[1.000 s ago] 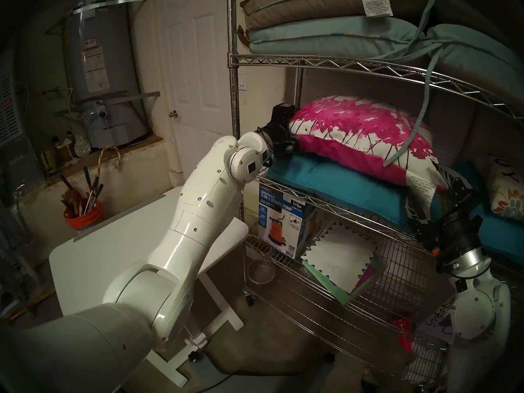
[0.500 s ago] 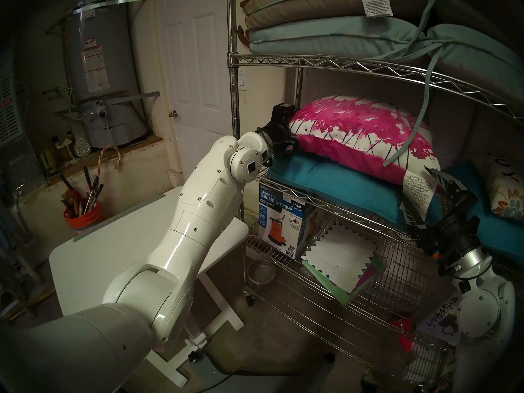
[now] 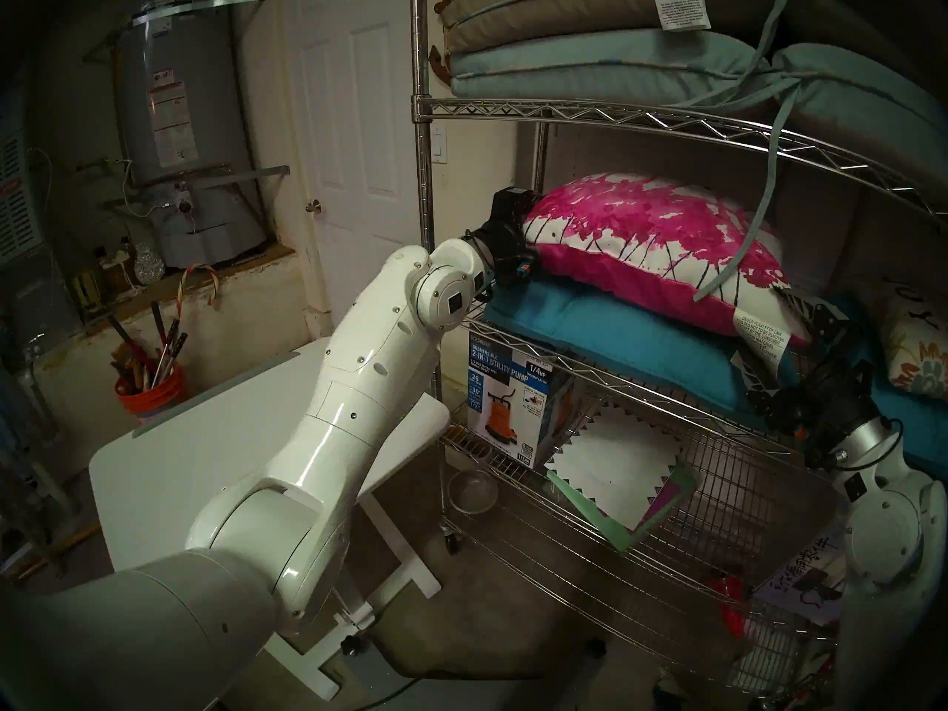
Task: Take cushion off the shelf
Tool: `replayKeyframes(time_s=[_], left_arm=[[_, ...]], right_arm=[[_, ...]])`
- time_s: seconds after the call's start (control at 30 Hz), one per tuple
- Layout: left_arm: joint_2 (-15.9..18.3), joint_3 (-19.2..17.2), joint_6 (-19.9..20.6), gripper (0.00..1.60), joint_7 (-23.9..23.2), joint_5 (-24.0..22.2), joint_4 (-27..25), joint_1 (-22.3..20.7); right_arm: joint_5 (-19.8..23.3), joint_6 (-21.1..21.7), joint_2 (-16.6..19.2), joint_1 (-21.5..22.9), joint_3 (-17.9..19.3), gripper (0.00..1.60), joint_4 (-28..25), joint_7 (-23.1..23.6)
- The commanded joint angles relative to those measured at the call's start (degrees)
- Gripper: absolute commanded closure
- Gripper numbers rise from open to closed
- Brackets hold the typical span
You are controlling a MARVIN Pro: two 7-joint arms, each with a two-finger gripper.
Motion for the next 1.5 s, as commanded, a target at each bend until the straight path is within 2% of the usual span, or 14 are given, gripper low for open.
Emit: replayKeyframes(time_s=[0.0,0.43,0.97,1.07,1.1,1.13,1.27,1.47], left_arm=[[-0.71,-0.02,0.02,0.0,0.36,-0.09,-1.45,-1.11],[-0.71,-0.02,0.03,0.0,0.35,-0.08,-1.48,-1.1],[-0.73,-0.04,0.03,0.0,0.34,-0.06,-1.49,-1.09],[-0.73,-0.05,0.03,0.0,0.34,-0.06,-1.49,-1.09],[-0.5,-0.35,-1.6,0.0,0.26,-1.39,-1.42,-1.0],[0.41,0.06,-3.0,1.6,0.78,-1.37,-2.55,0.13],[0.62,0.15,-2.6,1.6,0.67,-0.96,-3.95,1.55],[0.64,0.11,-2.6,1.6,0.38,-0.98,-4.42,1.84]], right_arm=[[1.34,0.83,3.43,5.06,0.22,0.0,1.39,1.4],[0.53,0.34,4.99,8.42,-4.33,0.0,6.86,0.76],[2.0,0.11,6.88,11.48,-4.12,0.0,9.27,0.88],[4.47,0.53,6.25,11.86,-4.68,0.0,9.69,1.74],[6.41,0.61,6.35,11.6,-4.49,0.0,9.48,3.28],[6.9,-0.4,5.64,10.63,-4.48,1.6,9.42,2.42],[7.97,-0.45,4.38,8.1,-4.3,1.6,8.44,3.21],[8.13,-0.58,2.98,6.82,-4.29,1.6,8.12,2.91]])
